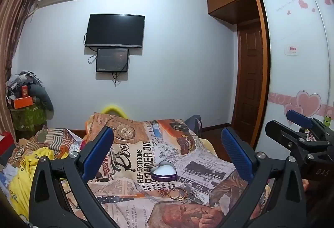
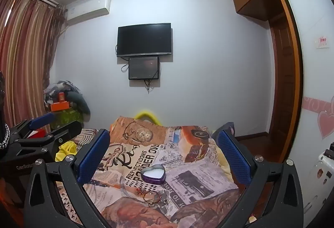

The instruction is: Organize jewelry

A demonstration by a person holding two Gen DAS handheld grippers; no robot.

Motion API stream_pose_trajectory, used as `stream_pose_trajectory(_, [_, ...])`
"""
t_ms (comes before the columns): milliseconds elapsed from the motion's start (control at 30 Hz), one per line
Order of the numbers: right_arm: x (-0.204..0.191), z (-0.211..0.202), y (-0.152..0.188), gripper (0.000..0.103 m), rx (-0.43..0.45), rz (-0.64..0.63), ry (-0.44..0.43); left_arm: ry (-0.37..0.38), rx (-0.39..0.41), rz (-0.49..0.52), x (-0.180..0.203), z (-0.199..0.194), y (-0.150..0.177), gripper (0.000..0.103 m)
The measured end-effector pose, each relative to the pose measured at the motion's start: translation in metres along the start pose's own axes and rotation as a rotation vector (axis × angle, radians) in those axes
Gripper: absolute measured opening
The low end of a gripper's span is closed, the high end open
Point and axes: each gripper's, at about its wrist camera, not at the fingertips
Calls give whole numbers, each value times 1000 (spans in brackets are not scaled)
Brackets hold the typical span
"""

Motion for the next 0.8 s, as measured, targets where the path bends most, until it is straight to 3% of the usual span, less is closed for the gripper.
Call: stream_pose_trajectory(800, [-5,-3,2,103,-4,0,1,6,-37,-1,0,9,3,103])
Point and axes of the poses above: each gripper's, at about its wrist camera, not at the fingertips, and z roughly the way its jaws point, x to its right, y to its underside, and after that the axes turned 13 degrees about -y, right-handed
